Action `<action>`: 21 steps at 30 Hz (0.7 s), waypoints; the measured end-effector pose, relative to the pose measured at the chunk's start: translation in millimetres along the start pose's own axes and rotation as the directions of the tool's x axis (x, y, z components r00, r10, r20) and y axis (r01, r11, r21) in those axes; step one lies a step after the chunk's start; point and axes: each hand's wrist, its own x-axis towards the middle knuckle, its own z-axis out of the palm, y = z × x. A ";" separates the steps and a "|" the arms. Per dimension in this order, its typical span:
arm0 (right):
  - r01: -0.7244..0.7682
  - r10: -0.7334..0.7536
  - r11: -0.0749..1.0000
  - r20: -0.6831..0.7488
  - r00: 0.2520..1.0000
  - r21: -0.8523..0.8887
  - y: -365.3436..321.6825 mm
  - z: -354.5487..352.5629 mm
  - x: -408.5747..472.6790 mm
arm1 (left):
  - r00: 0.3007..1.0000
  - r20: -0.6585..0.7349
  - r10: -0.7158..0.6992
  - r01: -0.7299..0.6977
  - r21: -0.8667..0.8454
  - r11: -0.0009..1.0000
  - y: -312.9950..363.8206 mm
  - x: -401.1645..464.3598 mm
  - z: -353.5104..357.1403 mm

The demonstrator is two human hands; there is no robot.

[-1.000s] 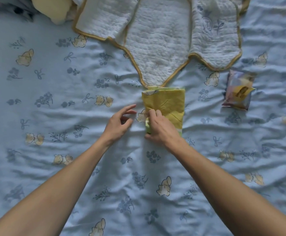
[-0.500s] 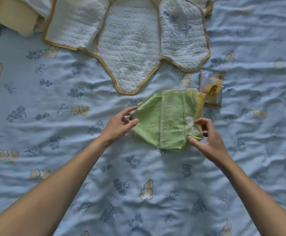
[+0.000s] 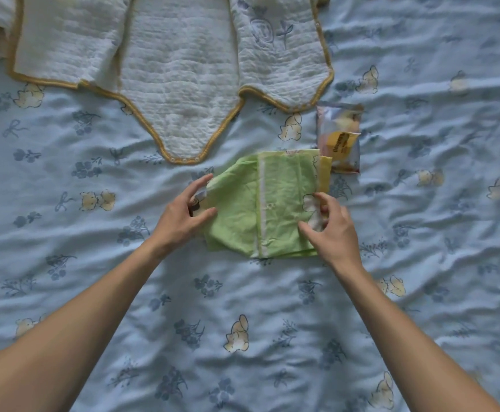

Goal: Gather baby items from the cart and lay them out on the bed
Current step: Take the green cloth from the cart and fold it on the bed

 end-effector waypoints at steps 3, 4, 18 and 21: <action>-0.062 0.061 0.995 -0.017 0.998 -0.072 -3.3 5.8 1.0 | 1.000 0.015 0.002 -0.002 -0.020 1.000 -3.9 0.8 -1.7; -0.072 0.071 0.993 -0.017 0.997 -0.094 -3.2 5.2 -0.5 | 1.000 0.009 0.006 -0.006 -0.014 1.000 -4.7 0.5 -2.3; 0.214 -0.226 0.974 0.366 0.903 0.073 0.4 -11.1 14.1 | 0.981 0.151 0.123 -0.136 0.078 0.988 3.5 -11.2 -4.4; 0.235 -0.241 0.970 0.373 0.896 0.062 0.9 -37.1 18.3 | 0.980 0.153 0.127 -0.147 0.127 0.981 5.1 -14.8 0.2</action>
